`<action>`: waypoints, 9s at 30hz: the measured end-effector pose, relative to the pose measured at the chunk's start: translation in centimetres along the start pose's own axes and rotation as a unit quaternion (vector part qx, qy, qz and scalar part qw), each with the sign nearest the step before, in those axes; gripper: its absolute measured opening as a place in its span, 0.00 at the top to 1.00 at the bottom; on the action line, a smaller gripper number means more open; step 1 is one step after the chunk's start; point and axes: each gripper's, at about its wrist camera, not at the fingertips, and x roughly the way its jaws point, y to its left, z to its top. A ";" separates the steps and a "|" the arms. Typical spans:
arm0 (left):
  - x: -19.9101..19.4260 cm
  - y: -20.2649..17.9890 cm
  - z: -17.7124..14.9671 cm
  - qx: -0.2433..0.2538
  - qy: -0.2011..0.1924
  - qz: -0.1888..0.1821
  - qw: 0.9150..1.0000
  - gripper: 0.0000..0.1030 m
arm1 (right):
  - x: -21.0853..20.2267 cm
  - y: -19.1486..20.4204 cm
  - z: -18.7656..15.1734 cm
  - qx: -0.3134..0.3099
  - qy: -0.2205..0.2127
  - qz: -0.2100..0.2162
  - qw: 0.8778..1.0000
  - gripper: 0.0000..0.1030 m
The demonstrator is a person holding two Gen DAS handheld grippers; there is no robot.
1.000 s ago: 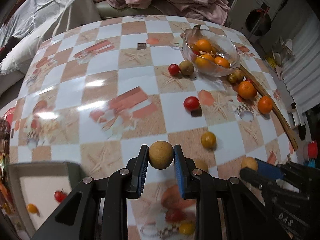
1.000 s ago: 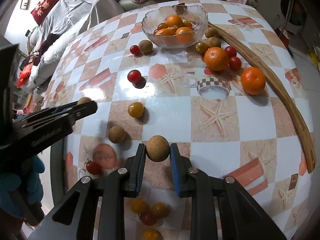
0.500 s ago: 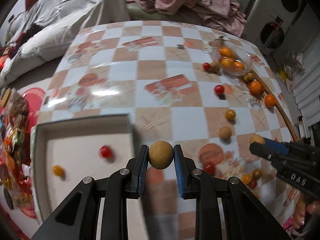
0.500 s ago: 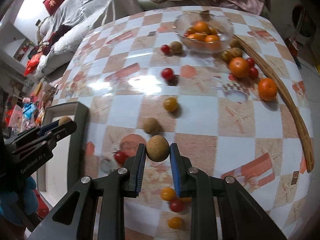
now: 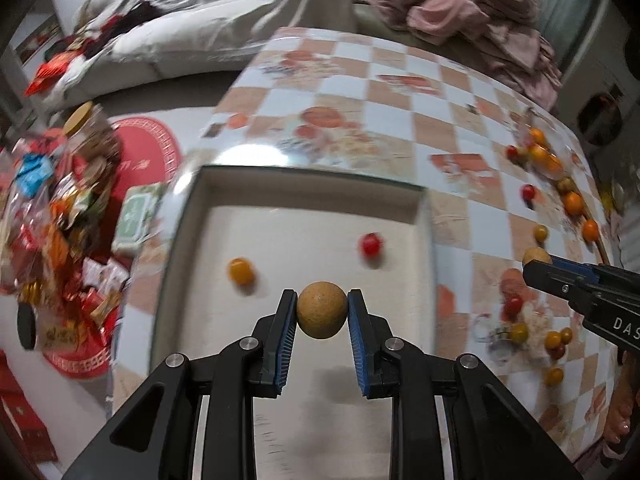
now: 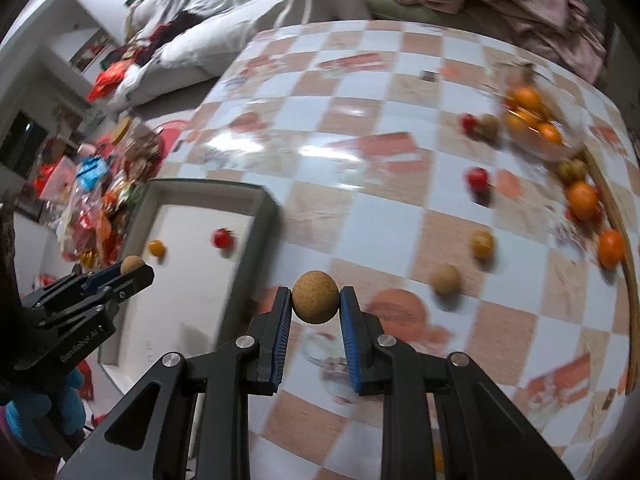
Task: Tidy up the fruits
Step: 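Carry both brown fruits to the white tray and open both tools, then grasp a brown fruit with the left tool while the right tool grasps a yellow tomato, then carry both fruits into the white tray and open both tools, then grasp a red cherry tomato with the left tool while the right grasps a yellow tomato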
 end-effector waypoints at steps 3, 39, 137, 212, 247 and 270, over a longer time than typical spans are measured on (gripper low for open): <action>0.4 2.0 -0.6 -0.018 0.002 0.016 1.000 0.74 | 1.2 2.3 0.8 -0.020 0.009 0.011 1.000 0.74; 5.4 6.4 -2.7 -0.026 0.042 0.073 0.996 0.63 | 11.1 10.5 2.3 -0.089 0.088 0.002 0.992 0.55; 2.1 -17.1 1.7 0.155 0.016 -0.086 0.984 0.74 | -4.0 -10.7 -10.8 0.149 0.004 -0.059 0.987 0.79; 2.8 6.9 -7.0 -0.028 0.037 0.072 0.996 0.25 | 10.0 12.5 -0.6 -0.106 0.089 0.021 0.990 0.46; 1.4 -12.6 -0.2 0.165 0.012 -0.035 0.986 0.25 | -3.3 -9.6 -7.5 0.149 -0.005 -0.095 0.984 0.22; 7.7 -19.1 -1.0 0.184 0.078 -0.035 0.979 0.25 | -1.4 -14.4 -11.2 0.229 0.017 -0.077 0.970 0.53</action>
